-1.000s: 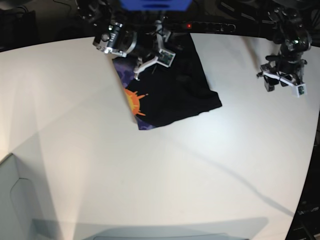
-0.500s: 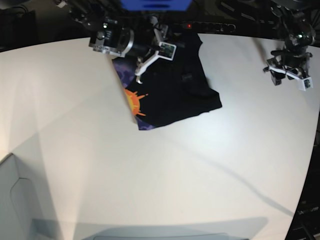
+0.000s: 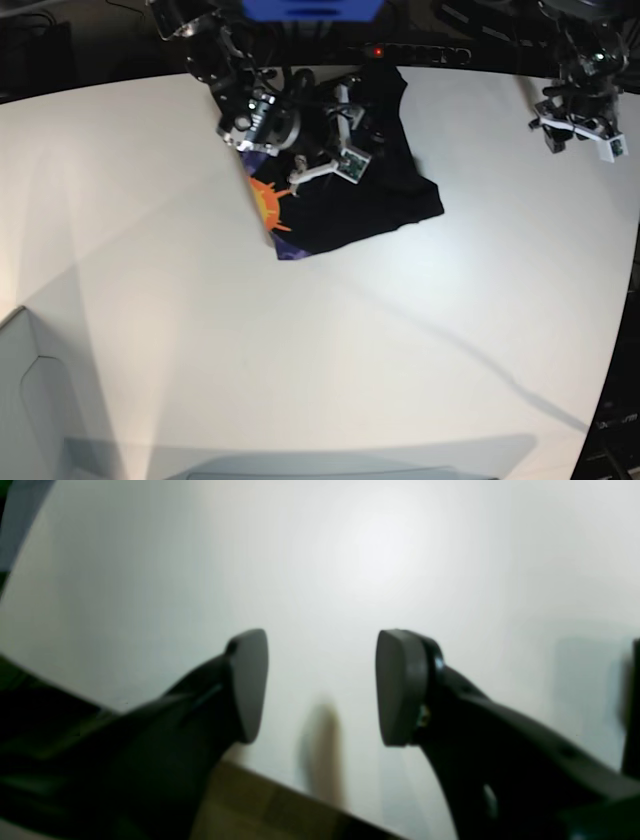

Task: Fold the T-shirt properly
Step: 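Adjust the folded bundle's edges with both grippers, tucking the loose corners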

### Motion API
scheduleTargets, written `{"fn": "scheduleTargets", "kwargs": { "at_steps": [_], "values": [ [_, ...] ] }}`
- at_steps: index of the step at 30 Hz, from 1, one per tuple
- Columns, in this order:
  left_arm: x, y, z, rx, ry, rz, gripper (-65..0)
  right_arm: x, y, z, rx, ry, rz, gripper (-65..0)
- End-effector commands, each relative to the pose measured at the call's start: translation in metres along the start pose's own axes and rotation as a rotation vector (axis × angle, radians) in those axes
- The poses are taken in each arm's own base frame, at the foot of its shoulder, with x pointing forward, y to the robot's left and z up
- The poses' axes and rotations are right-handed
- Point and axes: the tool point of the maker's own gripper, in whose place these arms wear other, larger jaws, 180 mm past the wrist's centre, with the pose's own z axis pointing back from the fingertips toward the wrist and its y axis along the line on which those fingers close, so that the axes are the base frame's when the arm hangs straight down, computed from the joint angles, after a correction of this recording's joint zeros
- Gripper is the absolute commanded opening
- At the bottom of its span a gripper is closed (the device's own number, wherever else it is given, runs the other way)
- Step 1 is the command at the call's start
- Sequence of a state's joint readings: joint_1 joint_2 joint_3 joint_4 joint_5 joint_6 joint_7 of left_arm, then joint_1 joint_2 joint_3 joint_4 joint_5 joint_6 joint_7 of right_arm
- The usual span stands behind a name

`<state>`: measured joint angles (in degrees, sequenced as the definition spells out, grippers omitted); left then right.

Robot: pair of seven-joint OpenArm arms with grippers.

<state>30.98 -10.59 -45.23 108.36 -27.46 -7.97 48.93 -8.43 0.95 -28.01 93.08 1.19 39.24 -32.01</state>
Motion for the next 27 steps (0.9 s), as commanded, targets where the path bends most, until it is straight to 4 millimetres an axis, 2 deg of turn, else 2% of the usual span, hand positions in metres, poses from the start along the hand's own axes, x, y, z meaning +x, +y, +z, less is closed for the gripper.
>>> {"fn": "scheduleTargets", "kwargs": {
  "at_steps": [1,6,11,15,20,24,27],
  "values": [
    [0.006,0.0,0.004,-0.001,-0.026,-0.006,-31.3,0.017,0.007,-0.002,0.023,-0.076,-0.01,-30.6],
    [-0.009,-0.005,0.004,-0.01,0.0,0.023,-31.3,0.029,0.027,0.0,0.068,-0.152,0.009,-30.6],
    [-0.012,-0.018,0.009,-0.03,-0.012,0.053,-31.3,0.051,0.023,0.022,0.034,-0.212,0.072,-30.6],
    [-0.009,-0.032,0.015,-0.051,-0.039,0.081,-31.2,0.062,0.003,0.041,-0.041,-0.247,0.084,-30.4],
    [-0.007,-0.049,0.017,-0.144,-0.051,0.164,-31.1,0.06,-0.023,0.05,-0.114,-0.246,0.073,-30.3],
    [-0.009,-0.055,0.02,-0.188,-0.048,0.205,-24.9,0.066,-0.045,0.06,-0.179,-0.268,0.061,-30.2],
    [-0.008,-0.057,0.021,-0.204,-0.049,0.218,-23.2,0.068,-0.061,0.07,-0.229,-0.279,0.05,-30.2]
  ]
}}
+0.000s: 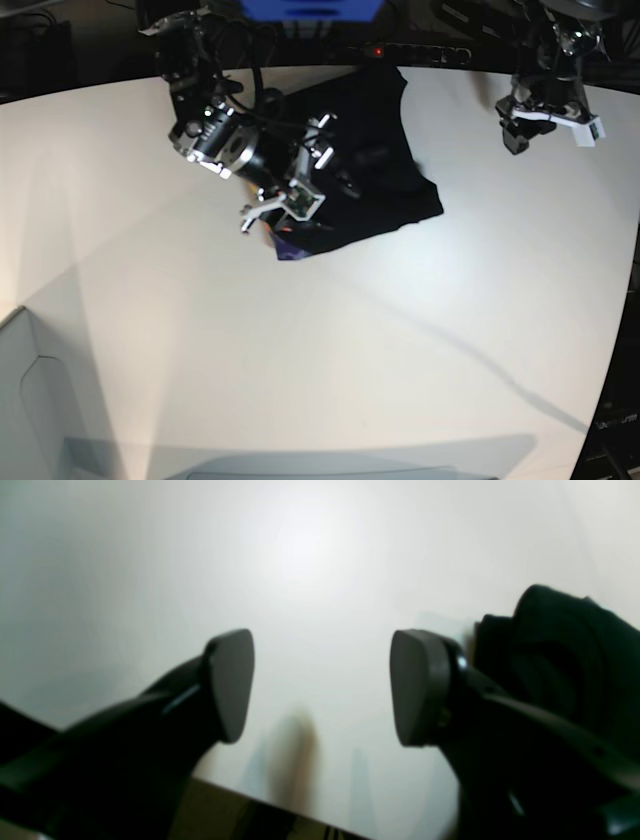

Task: Fold the T-shirt properly
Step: 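Adjust the folded bundle's edges with both grippers, tucking the loose corners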

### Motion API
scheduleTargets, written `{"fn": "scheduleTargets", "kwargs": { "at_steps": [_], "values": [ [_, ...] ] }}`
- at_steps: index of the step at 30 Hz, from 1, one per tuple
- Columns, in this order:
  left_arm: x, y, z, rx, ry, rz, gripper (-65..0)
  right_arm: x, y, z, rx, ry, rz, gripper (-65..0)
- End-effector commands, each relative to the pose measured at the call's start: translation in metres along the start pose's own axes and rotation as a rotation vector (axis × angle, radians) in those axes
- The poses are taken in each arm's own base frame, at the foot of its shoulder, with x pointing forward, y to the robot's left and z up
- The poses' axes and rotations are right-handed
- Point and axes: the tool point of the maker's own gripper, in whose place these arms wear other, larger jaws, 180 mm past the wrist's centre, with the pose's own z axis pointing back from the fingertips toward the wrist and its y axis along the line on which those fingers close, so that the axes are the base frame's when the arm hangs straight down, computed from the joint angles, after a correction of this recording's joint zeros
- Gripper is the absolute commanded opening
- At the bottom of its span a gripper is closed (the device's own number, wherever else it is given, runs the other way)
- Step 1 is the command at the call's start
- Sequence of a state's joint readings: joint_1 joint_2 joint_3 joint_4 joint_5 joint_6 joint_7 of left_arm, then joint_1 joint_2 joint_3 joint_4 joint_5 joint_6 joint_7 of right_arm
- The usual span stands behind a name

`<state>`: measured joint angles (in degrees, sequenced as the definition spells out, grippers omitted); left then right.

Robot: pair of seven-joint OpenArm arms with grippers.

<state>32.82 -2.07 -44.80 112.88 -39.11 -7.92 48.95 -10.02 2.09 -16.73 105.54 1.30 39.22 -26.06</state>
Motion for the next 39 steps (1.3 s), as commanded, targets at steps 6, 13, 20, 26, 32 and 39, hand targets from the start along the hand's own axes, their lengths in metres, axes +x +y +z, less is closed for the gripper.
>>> {"fn": "scheduleTargets", "kwargs": {
  "at_steps": [6,13,20,26,32,39],
  "values": [
    [0.01,-0.008,0.003,-0.038,-0.037,0.011,-23.2,0.017,-0.021,0.007,-0.047,-0.063,0.008,-30.2],
    [-0.008,-0.035,-0.008,-0.11,0.025,-0.02,-23.1,0.02,-0.052,0.016,-0.143,-0.078,-0.022,-30.2],
    [-0.02,-0.053,-0.016,-0.16,0.061,-0.025,-23.1,0.015,-0.076,0.028,-0.214,-0.071,-0.034,-30.2],
    [-0.041,-0.065,-0.025,-0.207,0.136,-0.039,-23.1,0.015,-0.087,0.033,-0.246,-0.072,-0.036,-30.2],
    [-0.05,-0.084,-0.027,-0.259,0.163,-0.058,-23.1,0.011,-0.088,0.034,-0.25,-0.063,-0.045,-30.2],
    [-0.062,-0.118,-0.029,-0.349,0.197,-0.082,-23.1,0.009,-0.089,0.034,-0.253,-0.061,-0.046,-30.2]
  ]
}}
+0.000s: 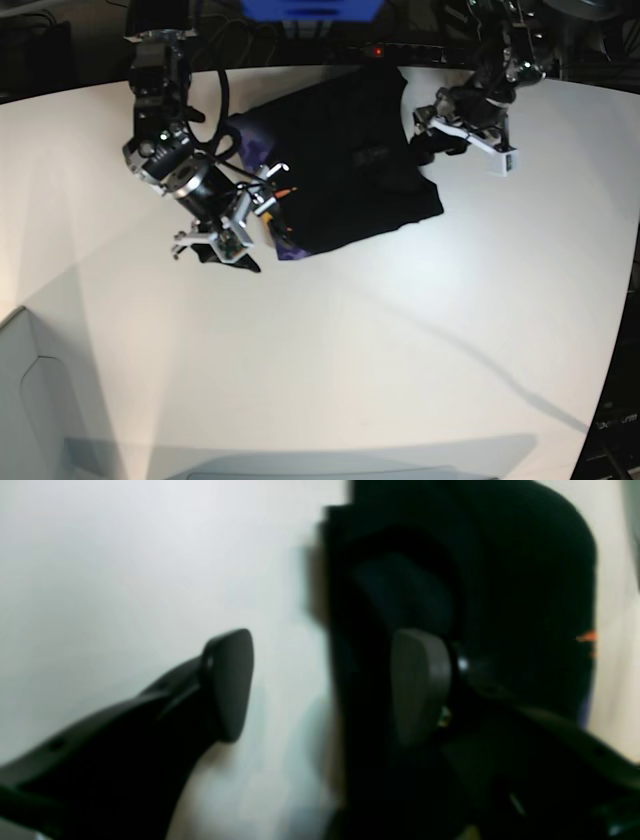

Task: Fold the T-shirt properly
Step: 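Adjust the folded bundle's edges with both grippers, tucking the loose corners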

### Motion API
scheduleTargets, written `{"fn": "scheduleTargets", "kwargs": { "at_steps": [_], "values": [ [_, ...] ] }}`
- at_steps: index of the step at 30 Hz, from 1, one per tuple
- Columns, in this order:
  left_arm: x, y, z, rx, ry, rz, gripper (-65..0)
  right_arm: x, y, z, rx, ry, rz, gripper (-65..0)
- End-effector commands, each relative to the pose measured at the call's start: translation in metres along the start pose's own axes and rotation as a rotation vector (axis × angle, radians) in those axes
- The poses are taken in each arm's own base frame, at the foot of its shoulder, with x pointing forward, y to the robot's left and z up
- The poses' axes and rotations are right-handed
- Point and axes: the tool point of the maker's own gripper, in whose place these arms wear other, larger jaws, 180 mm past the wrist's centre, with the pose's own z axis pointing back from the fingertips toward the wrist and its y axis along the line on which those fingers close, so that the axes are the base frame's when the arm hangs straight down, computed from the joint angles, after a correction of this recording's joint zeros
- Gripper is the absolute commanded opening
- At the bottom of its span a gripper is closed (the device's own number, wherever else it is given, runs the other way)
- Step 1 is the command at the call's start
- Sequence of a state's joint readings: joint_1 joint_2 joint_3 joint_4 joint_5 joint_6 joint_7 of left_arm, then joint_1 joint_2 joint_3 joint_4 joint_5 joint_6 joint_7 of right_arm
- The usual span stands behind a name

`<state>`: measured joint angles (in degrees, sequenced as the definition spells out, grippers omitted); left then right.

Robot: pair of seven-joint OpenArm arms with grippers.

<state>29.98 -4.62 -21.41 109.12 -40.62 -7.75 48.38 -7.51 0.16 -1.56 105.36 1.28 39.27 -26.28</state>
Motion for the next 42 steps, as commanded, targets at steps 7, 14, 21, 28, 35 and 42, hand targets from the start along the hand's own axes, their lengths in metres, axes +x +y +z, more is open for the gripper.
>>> {"fn": "scheduleTargets", "kwargs": {
  "at_steps": [7,14,21,28,35,42],
  "values": [
    [-0.003,-0.025,-0.012,-0.071,0.012,-0.015,-23.1,0.015,0.001,0.001,0.013,-0.056,0.015,-30.2],
    [-0.007,-0.023,-0.021,-0.071,0.033,0.002,-23.1,0.006,0.002,0.001,0.013,-0.014,0.011,-30.2],
    [-0.012,-0.017,-0.022,-0.057,0.049,0.006,-23.1,0.004,0.003,0.002,0.015,-0.007,0.009,-30.2],
    [-0.03,-0.003,-0.03,-0.032,0.099,0.044,-23.1,0.003,0.003,0.002,0.015,-0.006,0.008,-30.2],
    [-0.035,0.002,-0.034,-0.023,0.115,0.058,-23.3,-0.003,0.005,0.005,0.018,0.009,0.006,-30.2],
    [-0.031,-0.002,-0.036,-0.036,0.111,0.048,-28.6,-0.004,0.004,0.005,0.017,0.011,0.005,-30.2]
  ]
}}
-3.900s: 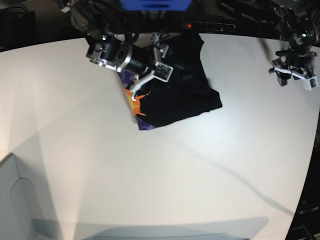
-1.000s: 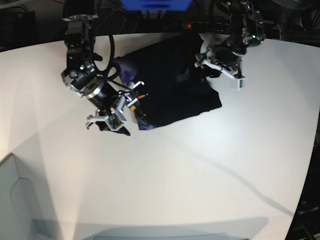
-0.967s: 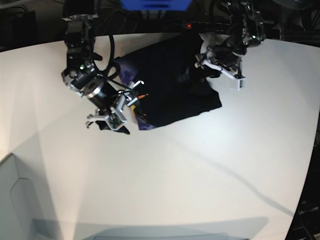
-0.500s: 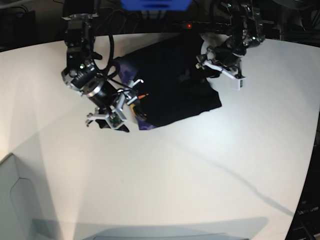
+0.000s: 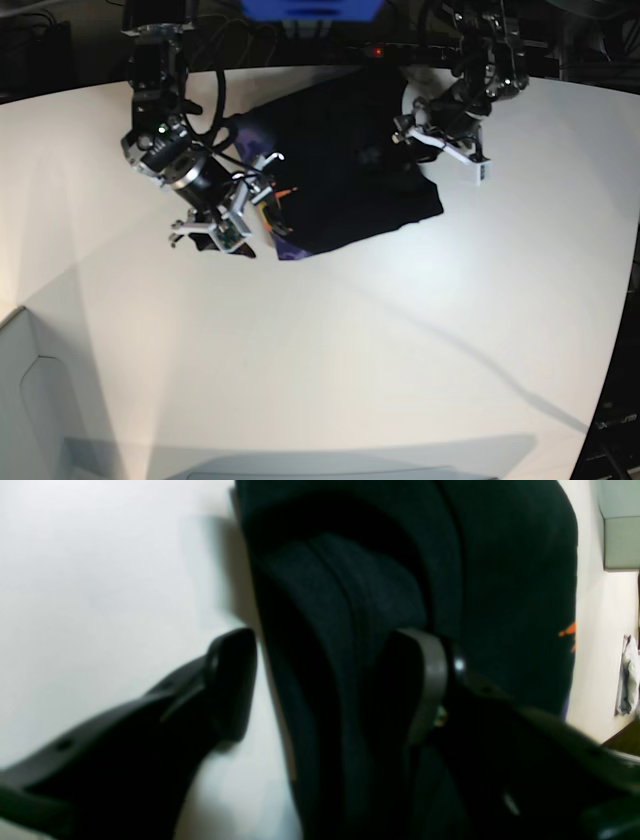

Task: Fold the T-shirt properly
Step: 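Adjust the folded bundle's edges with both grippers, tucking the loose corners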

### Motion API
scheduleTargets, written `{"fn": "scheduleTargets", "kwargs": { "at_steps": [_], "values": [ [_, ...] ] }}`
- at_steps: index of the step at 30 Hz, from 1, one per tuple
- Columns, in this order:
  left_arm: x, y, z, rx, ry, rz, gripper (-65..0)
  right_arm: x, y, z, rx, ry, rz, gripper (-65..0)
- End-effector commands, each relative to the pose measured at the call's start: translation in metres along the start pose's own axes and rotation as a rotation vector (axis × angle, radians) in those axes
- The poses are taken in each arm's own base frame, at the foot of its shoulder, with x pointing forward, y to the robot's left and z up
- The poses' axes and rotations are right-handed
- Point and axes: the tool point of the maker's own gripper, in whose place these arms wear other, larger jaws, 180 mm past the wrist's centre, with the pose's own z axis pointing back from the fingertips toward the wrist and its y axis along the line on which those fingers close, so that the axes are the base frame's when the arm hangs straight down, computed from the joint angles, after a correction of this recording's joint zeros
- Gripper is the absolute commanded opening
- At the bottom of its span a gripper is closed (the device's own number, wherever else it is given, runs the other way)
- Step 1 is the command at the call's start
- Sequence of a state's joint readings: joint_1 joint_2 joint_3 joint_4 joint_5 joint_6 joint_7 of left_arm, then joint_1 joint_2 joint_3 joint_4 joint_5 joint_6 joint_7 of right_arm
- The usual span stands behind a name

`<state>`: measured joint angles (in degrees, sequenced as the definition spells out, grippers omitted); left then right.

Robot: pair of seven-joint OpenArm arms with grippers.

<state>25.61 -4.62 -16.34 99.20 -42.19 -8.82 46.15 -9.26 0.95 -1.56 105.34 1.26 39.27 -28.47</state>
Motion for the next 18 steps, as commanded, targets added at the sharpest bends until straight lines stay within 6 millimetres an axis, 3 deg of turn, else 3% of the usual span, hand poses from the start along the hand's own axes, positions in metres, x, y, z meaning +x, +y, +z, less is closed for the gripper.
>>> {"fn": "scheduleTargets", "kwargs": {
  "at_steps": [1,12,15,18],
  "values": [
    [-0.007,0.007,0.0,0.031,0.04,-0.005,-31.5,0.017,0.0,0.001,0.01,-0.06,0.011,-30.2],
    [-0.008,0.021,-0.022,0.046,0.071,0.042,-63.4,0.017,0.0,0.001,0.007,-0.06,0.013,-30.2],
    [-0.006,0.022,-0.027,0.051,0.077,0.034,-64.3,0.012,-0.009,0.005,-0.02,-0.052,0.001,-30.2],
    [-0.002,0.017,-0.034,0.066,0.106,-0.083,-65.0,0.007,-0.018,0.009,-0.051,-0.042,-0.016,-30.2]
  ]
}}
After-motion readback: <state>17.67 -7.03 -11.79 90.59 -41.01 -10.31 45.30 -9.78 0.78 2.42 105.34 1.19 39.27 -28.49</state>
